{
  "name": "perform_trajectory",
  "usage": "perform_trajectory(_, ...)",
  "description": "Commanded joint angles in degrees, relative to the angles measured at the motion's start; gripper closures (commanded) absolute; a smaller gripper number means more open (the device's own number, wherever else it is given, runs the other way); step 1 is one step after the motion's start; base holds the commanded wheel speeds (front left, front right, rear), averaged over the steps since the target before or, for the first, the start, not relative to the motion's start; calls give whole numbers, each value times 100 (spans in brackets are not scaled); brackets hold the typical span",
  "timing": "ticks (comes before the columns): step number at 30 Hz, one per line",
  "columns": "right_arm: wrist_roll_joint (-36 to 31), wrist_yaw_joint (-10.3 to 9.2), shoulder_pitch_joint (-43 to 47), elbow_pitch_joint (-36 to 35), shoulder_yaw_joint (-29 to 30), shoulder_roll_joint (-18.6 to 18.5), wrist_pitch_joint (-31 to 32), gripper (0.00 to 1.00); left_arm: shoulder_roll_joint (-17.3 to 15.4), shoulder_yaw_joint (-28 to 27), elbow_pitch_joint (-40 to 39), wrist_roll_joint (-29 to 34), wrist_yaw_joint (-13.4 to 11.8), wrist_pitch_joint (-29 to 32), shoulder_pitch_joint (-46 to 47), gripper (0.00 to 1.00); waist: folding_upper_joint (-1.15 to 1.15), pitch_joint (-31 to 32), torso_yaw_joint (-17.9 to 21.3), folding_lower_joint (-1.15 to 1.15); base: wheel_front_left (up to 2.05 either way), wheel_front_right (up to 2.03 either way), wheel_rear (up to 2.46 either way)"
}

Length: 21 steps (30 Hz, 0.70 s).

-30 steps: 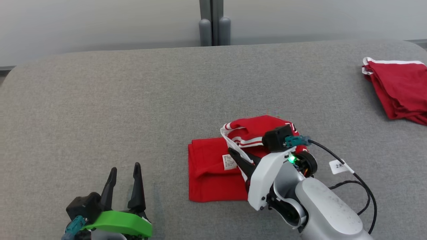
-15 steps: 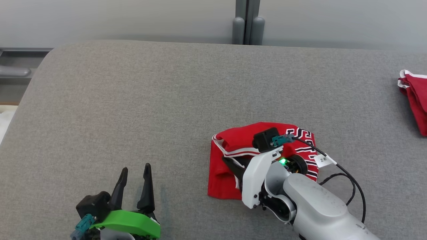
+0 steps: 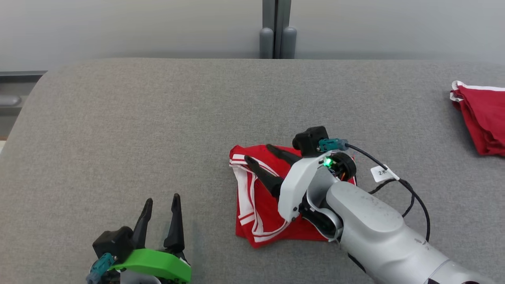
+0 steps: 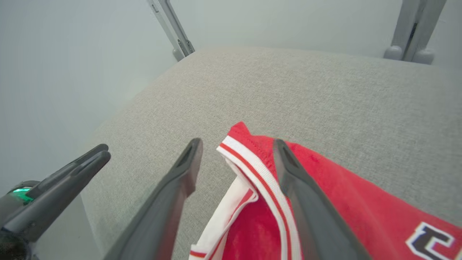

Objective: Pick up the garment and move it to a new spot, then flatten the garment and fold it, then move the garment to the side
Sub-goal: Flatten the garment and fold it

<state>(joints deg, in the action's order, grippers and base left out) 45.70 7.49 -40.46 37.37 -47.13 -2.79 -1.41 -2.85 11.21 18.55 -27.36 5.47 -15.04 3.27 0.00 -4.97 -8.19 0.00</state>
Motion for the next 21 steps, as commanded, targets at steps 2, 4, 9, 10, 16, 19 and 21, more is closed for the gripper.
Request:
perform_trajectory(2, -305, -1, -166, 156, 167, -23, -297, 0, -11, 21, -23, 114, 9, -17, 68, 0, 0, 64, 155, 0, 0, 0, 0)
perform_trajectory(4, -586, -1, -240, 293, 354, -22, -555, 0, -12, 36, -30, 158, 23, -17, 107, 0, 0, 88, 221, 0, 0, 0, 0)
perform_trajectory(9, -1318, -1, -293, 645, 953, -21, -1045, 0, -13, 64, -3, 242, 50, -17, 170, 0, 0, 150, 356, 0, 0, 0, 0)
perform_trajectory(10, -1489, -1, -266, 697, 1114, -20, -1118, 0, -13, 63, 9, 256, 55, -17, 184, 0, 0, 165, 387, 0, 0, 0, 0)
perform_trajectory(16, -2361, -1, 150, 569, 2002, -67, -1339, 0, -13, 53, 17, 270, 73, -17, 160, 0, 0, 248, 532, 0, 0, 0, 0)
perform_trajectory(19, -2794, -1, 530, 290, 2410, -64, -1374, 20, -13, 44, -6, 242, 58, -17, 77, 0, 0, 292, 576, 0, 0, 0, 0)
perform_trajectory(21, -3080, -1, 878, 25, 2625, -55, -1376, 60, -13, 31, -31, 205, 44, -17, 15, 0, 0, 313, 594, 0, 0, 0, 0)
